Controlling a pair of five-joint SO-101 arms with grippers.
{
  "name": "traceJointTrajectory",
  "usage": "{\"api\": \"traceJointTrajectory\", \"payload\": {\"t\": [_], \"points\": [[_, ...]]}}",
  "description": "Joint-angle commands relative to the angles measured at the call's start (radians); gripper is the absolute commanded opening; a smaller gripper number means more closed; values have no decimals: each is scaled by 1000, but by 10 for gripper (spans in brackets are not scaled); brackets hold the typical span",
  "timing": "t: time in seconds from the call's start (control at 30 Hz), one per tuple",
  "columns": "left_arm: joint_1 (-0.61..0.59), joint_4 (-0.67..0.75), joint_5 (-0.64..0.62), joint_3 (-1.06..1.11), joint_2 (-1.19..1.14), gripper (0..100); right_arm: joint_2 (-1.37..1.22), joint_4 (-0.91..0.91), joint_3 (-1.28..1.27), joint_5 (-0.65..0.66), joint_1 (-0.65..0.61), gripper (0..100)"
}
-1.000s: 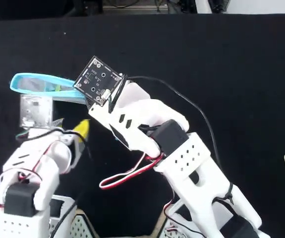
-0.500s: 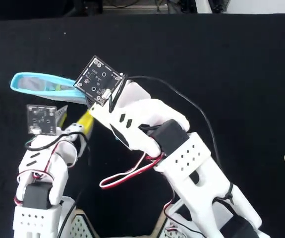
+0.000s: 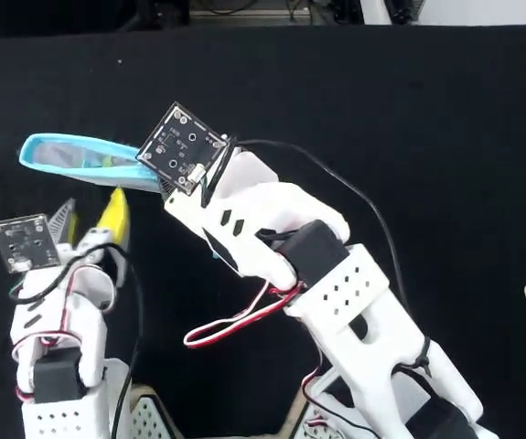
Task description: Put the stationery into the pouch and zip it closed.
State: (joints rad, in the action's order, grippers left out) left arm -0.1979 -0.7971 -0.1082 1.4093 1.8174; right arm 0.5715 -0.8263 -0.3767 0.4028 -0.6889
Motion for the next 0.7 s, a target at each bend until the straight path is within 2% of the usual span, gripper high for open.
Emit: {"api": "traceJointTrajectory", "payload": {"t": [0.0,0.07,0.13,0.43,0.67], "points": [[228,-81,-6,-74,5,238,42,28,4,-5,14,11],[312,-80,-6,-70,5,237,42,28,4,-5,14,11],[348,-52,-6,-64,5,228,44,28,5,-5,14,11],[309,364,0,128,-2,199,44,26,5,-5,14,11],[306,540,5,229,-3,197,44,26,4,-5,14,11]]}}
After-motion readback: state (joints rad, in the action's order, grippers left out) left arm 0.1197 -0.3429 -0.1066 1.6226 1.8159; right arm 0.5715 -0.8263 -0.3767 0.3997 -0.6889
